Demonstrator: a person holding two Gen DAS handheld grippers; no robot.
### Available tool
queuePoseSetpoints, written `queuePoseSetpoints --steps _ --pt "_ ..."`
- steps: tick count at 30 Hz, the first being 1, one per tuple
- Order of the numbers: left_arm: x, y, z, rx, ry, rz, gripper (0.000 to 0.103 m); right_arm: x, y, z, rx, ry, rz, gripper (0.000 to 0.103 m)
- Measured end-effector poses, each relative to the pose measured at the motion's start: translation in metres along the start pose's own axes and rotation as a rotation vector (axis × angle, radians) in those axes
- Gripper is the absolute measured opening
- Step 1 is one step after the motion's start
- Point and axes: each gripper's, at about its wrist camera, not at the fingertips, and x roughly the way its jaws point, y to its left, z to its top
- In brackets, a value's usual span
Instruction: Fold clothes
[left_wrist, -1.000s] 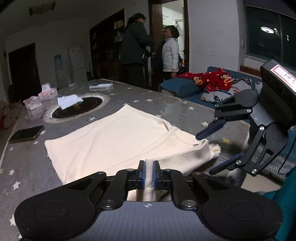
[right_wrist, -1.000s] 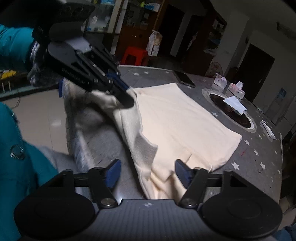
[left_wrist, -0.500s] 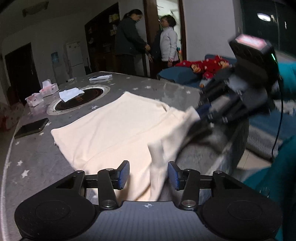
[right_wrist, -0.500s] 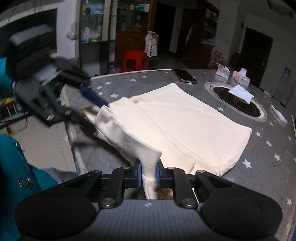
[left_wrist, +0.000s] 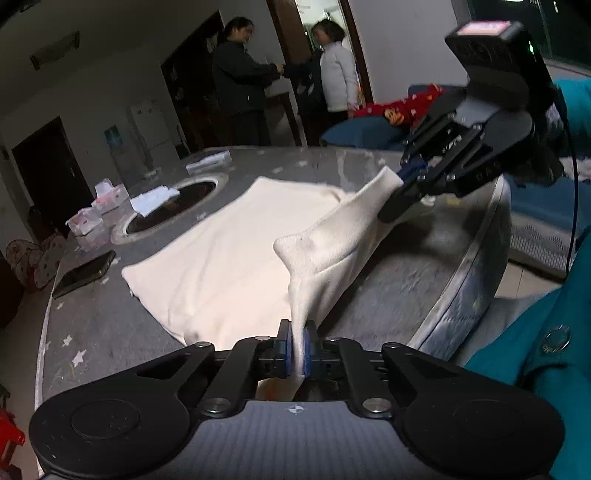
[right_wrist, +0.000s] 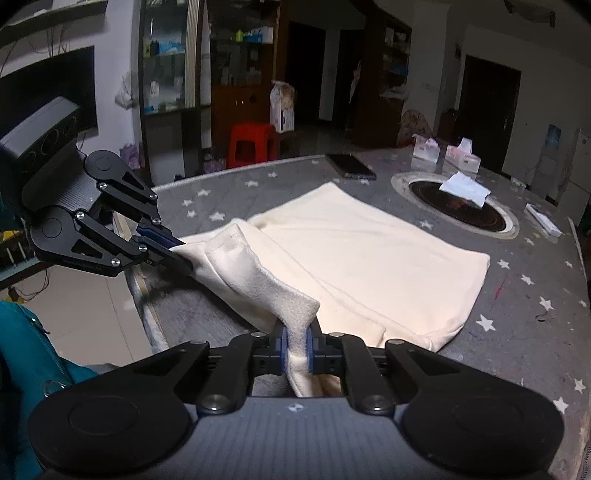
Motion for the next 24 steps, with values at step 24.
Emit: queuePoseSetpoints --steps 24 --pt "-0.009 0.068 0.055 -0.162 -0.089 -0.010 0.006 -0.017 -0.035 0.076 -0.091 -0.031 0.037 0.008"
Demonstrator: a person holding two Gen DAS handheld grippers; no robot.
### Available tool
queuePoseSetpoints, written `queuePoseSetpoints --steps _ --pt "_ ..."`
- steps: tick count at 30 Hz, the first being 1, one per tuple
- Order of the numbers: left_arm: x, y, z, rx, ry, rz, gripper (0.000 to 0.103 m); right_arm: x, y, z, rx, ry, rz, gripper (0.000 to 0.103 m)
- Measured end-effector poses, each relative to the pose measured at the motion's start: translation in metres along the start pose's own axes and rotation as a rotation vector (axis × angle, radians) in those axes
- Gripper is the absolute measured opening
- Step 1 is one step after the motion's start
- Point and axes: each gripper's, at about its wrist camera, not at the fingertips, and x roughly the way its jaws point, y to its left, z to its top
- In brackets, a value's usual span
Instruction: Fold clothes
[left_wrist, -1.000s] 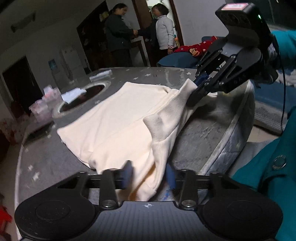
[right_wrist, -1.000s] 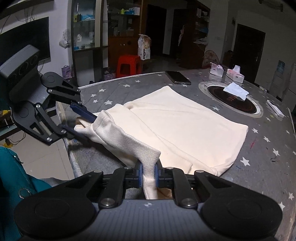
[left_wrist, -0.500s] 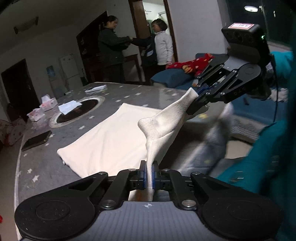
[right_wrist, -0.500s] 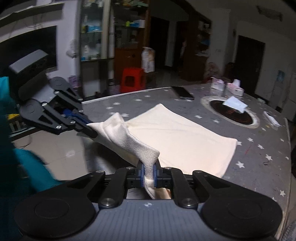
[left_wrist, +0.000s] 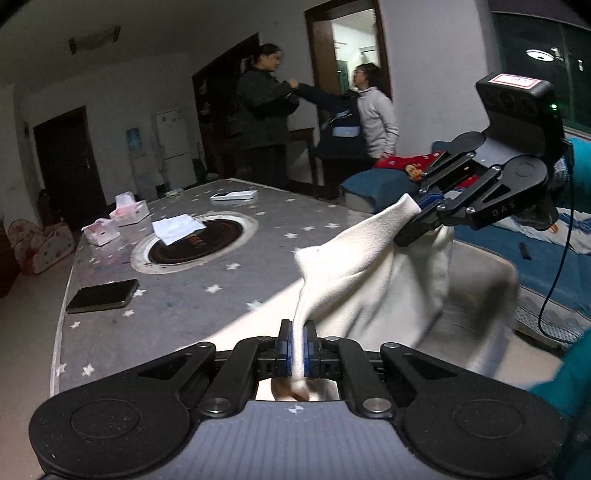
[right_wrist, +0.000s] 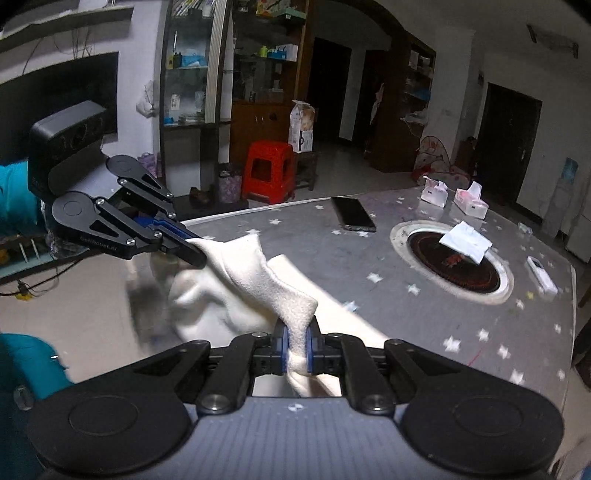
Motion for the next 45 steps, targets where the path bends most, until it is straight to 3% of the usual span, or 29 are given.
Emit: queuePoseSetpoints --steps 7,11,16,19,25,28,31,35,38,40,41,45 --pt "0.062 0.047 0.012 -0.059 0.066 0.070 0.006 0.064 -0.048 0.030 -0.061 0.069 -0.016 0.008" --pt "0.103 0.070 0.007 -0.130 0.117 0.127 0.006 0.121 -0.063 0.024 -0.076 0.113 -0.095 0.009" --pt "0.134 0.077 -0.001 -0.120 0.173 0.192 0.010 0.168 -0.079 -0.003 0.084 0.149 -0.174 0.015" --pt "0.141 0.079 -0.005 -0.110 0.200 0.223 0.020 0.165 -0.087 -0.014 0.179 0.134 -0.212 0.019" --pt "0.126 0.095 -0.005 -0.197 0.165 0.313 0.020 0.127 -0.093 -0.027 0.303 0.079 -0.278 0.019" --pt "0.109 0.086 0.000 -0.228 0.115 0.286 0.020 0.109 -0.090 -0.040 0.350 0.075 -0.299 0.019" --pt "0.101 0.070 0.004 -0.243 0.096 0.208 0.021 0.097 -0.088 -0.050 0.390 0.073 -0.326 0.019" --pt "0.119 0.058 0.008 -0.264 0.124 0.138 0.021 0.105 -0.088 -0.049 0.418 0.058 -0.299 0.019" --pt "0.136 0.062 0.007 -0.275 0.155 0.164 0.021 0.119 -0.088 -0.048 0.407 0.069 -0.288 0.019" --pt "0.144 0.070 0.003 -0.284 0.185 0.204 0.021 0.127 -0.095 -0.053 0.407 0.089 -0.345 0.019" --pt "0.147 0.075 0.000 -0.290 0.200 0.223 0.021 0.126 -0.098 -0.054 0.418 0.088 -0.351 0.023" --pt "0.143 0.089 -0.005 -0.339 0.199 0.249 0.020 0.119 -0.101 -0.052 0.416 0.080 -0.378 0.023"
